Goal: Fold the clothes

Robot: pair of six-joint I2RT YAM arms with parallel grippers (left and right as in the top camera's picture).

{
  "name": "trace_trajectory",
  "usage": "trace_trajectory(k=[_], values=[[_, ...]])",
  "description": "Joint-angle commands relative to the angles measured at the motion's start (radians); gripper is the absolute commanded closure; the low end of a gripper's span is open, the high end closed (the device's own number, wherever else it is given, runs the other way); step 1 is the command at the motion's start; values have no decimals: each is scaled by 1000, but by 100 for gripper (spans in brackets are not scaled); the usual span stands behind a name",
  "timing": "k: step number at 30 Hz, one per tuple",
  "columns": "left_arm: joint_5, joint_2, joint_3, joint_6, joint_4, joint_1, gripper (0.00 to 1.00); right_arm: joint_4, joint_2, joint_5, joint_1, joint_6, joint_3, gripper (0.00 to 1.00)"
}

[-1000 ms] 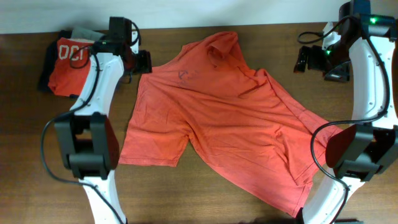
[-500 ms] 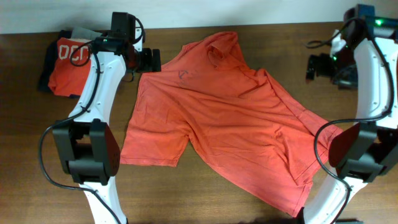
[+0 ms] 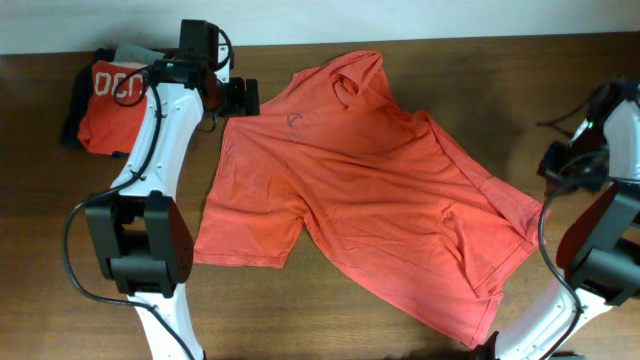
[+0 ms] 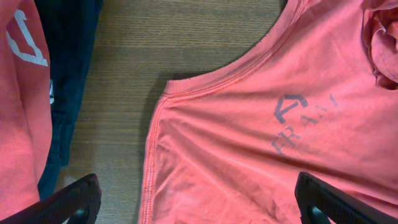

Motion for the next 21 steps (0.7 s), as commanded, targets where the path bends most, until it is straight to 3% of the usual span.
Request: trace_trajectory(k=[1, 21], values=[[11, -11, 7, -2, -1, 5, 1, 47, -8, -3, -7, 31, -95, 96], [11, -11, 7, -2, -1, 5, 1, 476, -1, 6, -6, 34, -376, 96]])
